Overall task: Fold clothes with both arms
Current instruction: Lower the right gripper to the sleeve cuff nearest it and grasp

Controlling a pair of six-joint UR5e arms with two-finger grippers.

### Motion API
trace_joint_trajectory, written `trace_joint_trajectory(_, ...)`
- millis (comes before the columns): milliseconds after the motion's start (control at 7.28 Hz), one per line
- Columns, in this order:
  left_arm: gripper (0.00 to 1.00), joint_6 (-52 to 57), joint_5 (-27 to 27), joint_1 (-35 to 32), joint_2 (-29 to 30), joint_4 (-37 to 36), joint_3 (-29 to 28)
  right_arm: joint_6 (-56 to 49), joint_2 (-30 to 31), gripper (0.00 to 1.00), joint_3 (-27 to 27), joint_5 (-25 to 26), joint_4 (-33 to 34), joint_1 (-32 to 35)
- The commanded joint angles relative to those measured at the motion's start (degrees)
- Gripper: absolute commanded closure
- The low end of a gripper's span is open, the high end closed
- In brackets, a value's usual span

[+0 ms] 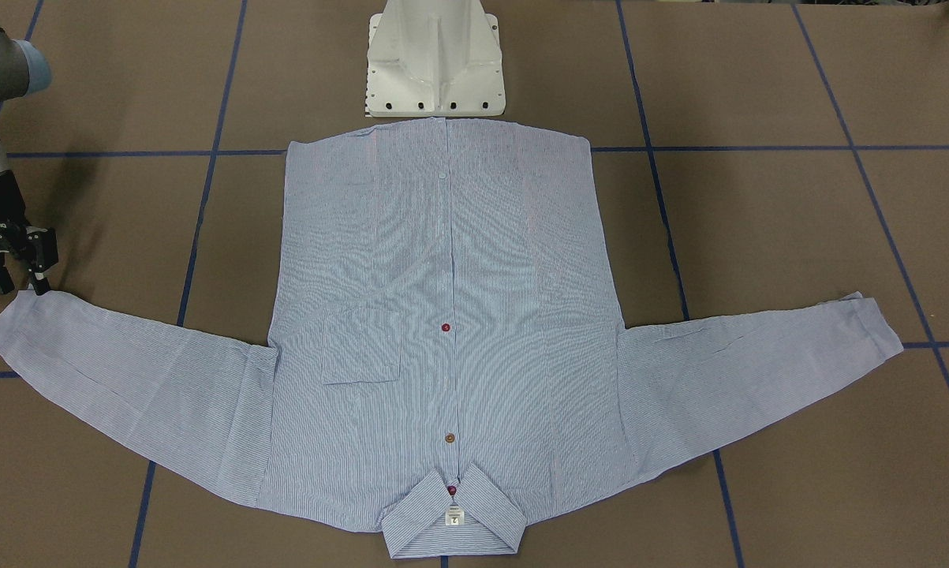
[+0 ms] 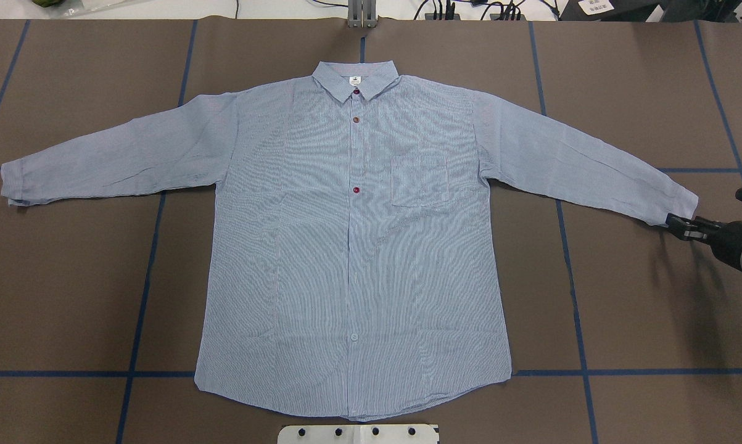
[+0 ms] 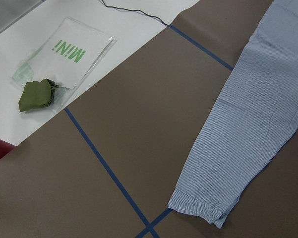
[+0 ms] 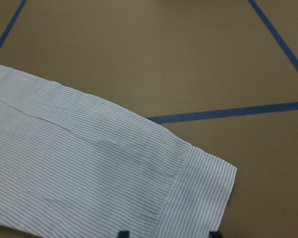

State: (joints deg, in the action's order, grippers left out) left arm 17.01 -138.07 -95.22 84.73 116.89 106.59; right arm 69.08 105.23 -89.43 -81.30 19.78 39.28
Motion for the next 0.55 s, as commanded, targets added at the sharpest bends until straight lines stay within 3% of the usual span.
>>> trace_joint_trajectory(0, 0.0, 0.0, 0.0, -0.1, 0.0, 0.0, 0.2, 0.0, -0.1, 0.39, 1.5, 1.1, -0.1, -0.1)
trace_joint_trajectory(275, 0.0, 0.0, 0.0, 0.0, 0.0, 0.0, 0.2, 0.0, -0.2, 0.5, 1.5, 1.1, -0.1, -0.2)
trace_joint_trajectory(412, 0.0, 0.0, 0.0, 0.0, 0.0, 0.0, 0.2, 0.0, -0.2, 0.62, 1.5, 1.1, -0.1, -0.3)
